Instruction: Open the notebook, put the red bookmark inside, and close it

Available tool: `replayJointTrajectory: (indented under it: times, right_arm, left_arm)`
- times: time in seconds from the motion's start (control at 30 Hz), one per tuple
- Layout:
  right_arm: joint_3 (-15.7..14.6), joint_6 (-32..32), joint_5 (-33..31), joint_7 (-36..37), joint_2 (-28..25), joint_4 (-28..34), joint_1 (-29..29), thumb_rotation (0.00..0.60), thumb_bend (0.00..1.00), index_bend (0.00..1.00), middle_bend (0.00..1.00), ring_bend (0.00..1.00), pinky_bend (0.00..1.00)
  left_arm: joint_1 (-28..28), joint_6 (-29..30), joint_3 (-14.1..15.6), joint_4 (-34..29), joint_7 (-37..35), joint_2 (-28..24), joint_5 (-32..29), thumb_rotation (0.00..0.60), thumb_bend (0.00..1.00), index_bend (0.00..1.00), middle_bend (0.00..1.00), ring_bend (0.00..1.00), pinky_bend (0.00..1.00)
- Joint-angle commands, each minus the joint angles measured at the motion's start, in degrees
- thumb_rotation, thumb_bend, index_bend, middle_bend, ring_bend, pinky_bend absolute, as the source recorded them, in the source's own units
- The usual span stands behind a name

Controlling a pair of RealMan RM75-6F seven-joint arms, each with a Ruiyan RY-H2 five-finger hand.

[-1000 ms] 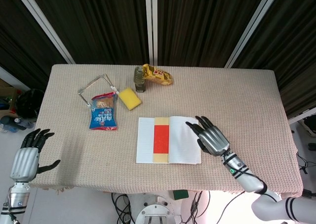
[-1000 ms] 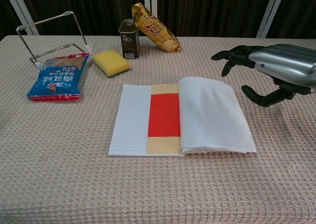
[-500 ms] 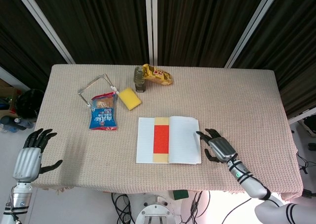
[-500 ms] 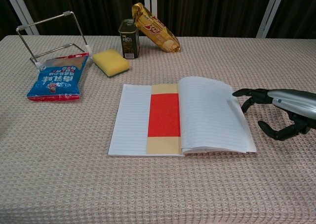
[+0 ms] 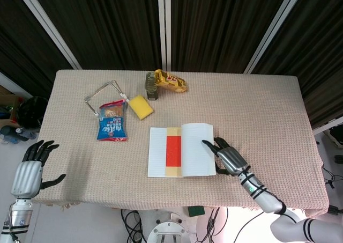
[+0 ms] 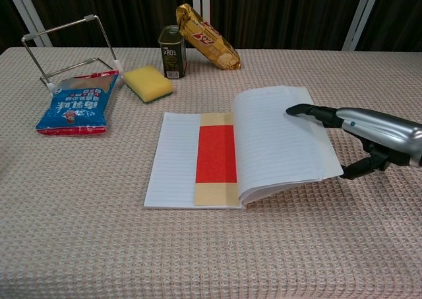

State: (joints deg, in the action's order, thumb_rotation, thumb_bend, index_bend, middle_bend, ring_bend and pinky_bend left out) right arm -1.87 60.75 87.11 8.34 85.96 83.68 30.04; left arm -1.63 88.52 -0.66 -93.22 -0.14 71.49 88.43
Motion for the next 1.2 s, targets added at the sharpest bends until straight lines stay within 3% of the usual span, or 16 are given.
replayJointTrajectory:
  times: [0.03, 0.3, 0.53, 0.73, 0.9, 1.07, 1.2]
  right_arm:
    - [1.0, 0.1, 1.1, -0.4, 0.0, 1.8, 1.1, 0.6, 0.62, 0.0, 0.21, 0.0, 0.0]
    - [3.9, -4.4, 1.3, -7.6, 4.2, 5.2, 5.7, 0.6, 0.61, 0.0, 0.21, 0.0, 0.0]
    - [6.3, -8.8, -3.0, -16.7, 10.0, 4.2, 8.9, 0.6, 0.58, 0.0, 0.19, 0.0, 0.0]
    - [8.0, -9.1, -5.0, -19.6, 10.7, 6.0, 10.1, 0.6, 0.53, 0.0, 0.16, 0.0, 0.0]
    - [8.3, -9.4, -6.2, -22.1, 9.0, 7.8, 10.6, 0.6, 0.45, 0.0, 0.14, 0.0, 0.0]
    - [8.7, -9.1, -7.1, -22.5, 7.4, 9.7, 10.7, 0.6, 0.27, 0.0, 0.11, 0.0, 0.0]
    - [9.0, -8.8, -7.4, -23.3, 6.1, 11.0, 11.1, 0.6, 0.22, 0.0, 0.09, 0.0, 0.0]
  left_arm:
    - [0.0, 0.0, 0.0, 0.1, 0.0, 0.0, -0.2, 0.6, 0.0, 0.22, 0.15, 0.08, 0.12]
    - [0.1, 0.0, 0.0, -0.2, 0.3, 0.0, -0.1, 0.6, 0.0, 0.22, 0.15, 0.08, 0.12]
    - [0.4, 0.2, 0.1, 0.2, -0.2, -0.2, -0.3, 0.6, 0.0, 0.22, 0.15, 0.08, 0.12]
    - [0.4, 0.1, 0.2, 0.5, -0.4, -0.2, -0.2, 0.6, 0.0, 0.22, 0.15, 0.08, 0.12]
    - [0.3, 0.0, 0.1, 0.8, -0.7, -0.1, -0.2, 0.6, 0.0, 0.22, 0.15, 0.08, 0.12]
    - [0.1, -0.1, 0.1, 0.7, -0.6, -0.2, 0.0, 0.6, 0.0, 0.22, 0.15, 0.08, 0.12]
    - [0.0, -0.1, 0.0, 0.5, -0.5, -0.4, 0.1, 0.6, 0.0, 0.22, 0.15, 0.08, 0.12]
